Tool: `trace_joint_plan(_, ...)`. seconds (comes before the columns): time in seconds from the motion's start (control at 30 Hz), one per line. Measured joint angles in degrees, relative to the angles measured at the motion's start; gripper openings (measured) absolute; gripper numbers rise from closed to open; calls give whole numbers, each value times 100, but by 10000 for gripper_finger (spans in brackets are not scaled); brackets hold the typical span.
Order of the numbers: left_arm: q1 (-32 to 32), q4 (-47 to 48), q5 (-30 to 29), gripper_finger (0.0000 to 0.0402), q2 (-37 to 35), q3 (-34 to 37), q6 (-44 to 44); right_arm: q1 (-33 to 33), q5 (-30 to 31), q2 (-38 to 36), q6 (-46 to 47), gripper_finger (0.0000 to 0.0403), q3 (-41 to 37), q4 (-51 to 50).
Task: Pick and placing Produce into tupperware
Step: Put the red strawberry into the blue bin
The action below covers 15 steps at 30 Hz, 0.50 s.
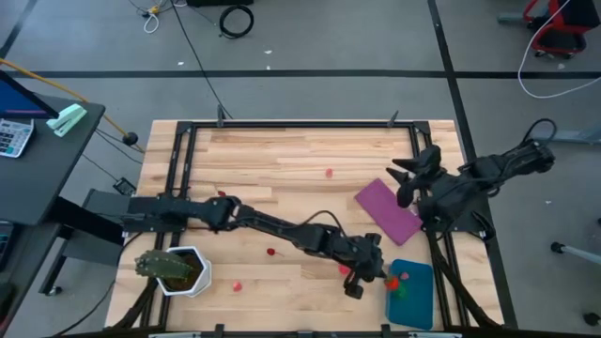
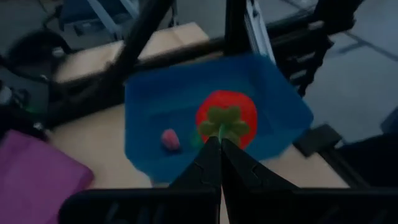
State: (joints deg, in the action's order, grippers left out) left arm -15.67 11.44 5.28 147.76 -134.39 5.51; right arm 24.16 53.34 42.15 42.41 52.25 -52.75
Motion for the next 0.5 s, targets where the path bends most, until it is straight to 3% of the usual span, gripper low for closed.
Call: trace_joint_plan(0.5, 1, -974, -28, 1, 160, 162, 118, 0, -7, 991, 4, 160, -2, 2)
